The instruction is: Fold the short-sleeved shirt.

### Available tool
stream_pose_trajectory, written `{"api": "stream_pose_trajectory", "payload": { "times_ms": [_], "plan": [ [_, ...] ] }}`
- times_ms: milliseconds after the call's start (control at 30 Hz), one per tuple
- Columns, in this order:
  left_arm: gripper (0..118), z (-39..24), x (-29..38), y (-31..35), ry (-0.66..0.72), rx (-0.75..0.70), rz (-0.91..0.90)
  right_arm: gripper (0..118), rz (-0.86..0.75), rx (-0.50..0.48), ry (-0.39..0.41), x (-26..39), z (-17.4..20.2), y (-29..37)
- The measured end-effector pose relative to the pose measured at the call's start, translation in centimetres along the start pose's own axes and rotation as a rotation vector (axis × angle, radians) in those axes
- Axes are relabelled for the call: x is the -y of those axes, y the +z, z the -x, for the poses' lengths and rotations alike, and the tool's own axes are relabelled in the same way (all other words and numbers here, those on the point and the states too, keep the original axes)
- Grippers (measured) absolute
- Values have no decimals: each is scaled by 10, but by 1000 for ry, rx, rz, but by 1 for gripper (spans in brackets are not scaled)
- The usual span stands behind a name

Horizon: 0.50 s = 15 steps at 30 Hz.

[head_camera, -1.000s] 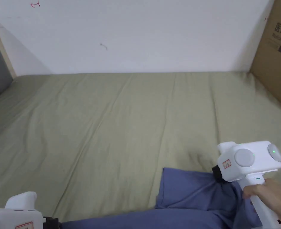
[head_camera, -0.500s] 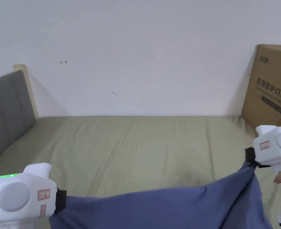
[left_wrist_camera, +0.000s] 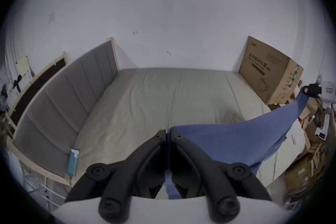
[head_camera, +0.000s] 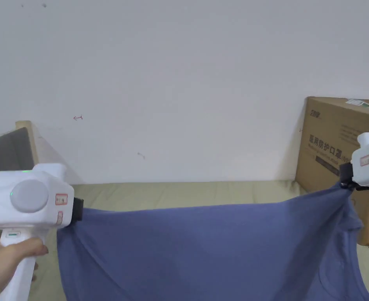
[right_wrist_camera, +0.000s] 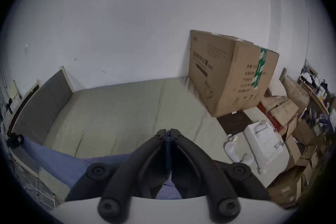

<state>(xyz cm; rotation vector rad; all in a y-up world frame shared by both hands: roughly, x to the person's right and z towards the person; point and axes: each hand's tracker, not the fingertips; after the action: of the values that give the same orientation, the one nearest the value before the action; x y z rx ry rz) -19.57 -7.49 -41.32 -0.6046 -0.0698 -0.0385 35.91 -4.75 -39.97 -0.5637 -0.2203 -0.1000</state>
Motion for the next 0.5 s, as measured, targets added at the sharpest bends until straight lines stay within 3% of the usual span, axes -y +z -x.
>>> {"api": "stream_pose_trajectory", "payload": {
  "times_ms": [500],
  "plan": [
    [3,-11,-209,-79,10,-115,-222,2,-158,-9,-153,-162,28,-65]
  ]
}}
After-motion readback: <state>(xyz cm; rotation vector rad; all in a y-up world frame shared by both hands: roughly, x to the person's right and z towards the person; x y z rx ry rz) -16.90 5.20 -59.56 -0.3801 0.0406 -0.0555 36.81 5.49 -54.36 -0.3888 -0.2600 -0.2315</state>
